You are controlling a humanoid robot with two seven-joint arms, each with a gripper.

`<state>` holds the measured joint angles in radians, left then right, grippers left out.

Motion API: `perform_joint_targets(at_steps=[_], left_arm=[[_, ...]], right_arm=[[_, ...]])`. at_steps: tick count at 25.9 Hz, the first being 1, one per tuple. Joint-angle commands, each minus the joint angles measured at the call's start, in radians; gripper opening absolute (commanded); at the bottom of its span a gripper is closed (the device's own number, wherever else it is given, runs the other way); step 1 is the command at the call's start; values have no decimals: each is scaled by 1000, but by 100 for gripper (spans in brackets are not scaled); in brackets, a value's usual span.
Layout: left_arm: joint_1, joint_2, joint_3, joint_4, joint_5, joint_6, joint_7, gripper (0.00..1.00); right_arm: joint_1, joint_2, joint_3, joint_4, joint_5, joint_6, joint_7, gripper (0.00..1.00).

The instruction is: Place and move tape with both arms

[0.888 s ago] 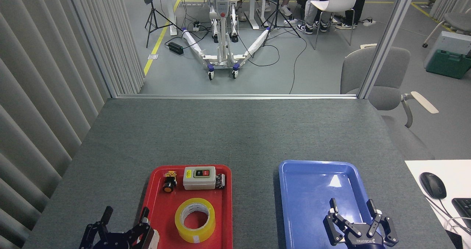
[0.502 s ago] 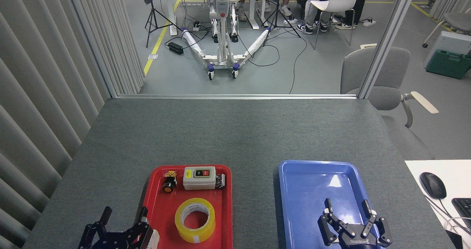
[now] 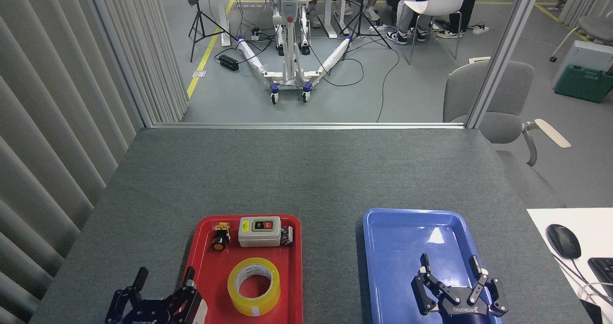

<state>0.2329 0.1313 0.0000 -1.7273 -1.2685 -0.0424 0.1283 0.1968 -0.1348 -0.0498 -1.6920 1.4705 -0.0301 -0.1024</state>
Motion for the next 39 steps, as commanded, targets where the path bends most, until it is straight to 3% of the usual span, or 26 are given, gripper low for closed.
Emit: perform_joint_targets(at_steps=[1, 23, 25, 34, 39], left_arm=[[-4, -1, -2, 0, 0, -1, 1, 100], [-56, 5, -15, 0, 3, -10, -32, 100], [-92, 8, -31, -2, 3, -7, -127, 100], [-296, 2, -109, 18, -6, -8, -789, 100], [-383, -10, -167, 57, -9, -8, -1049, 100]], right_arm=[[0, -3, 1, 0, -1, -2, 0, 100], [10, -29, 7, 0, -2, -11, 0, 100], [9, -29, 7, 0, -4, -11, 0, 100], [9, -35, 7, 0, -6, -10, 0, 100], [10, -35, 7, 2, -7, -10, 0, 100]])
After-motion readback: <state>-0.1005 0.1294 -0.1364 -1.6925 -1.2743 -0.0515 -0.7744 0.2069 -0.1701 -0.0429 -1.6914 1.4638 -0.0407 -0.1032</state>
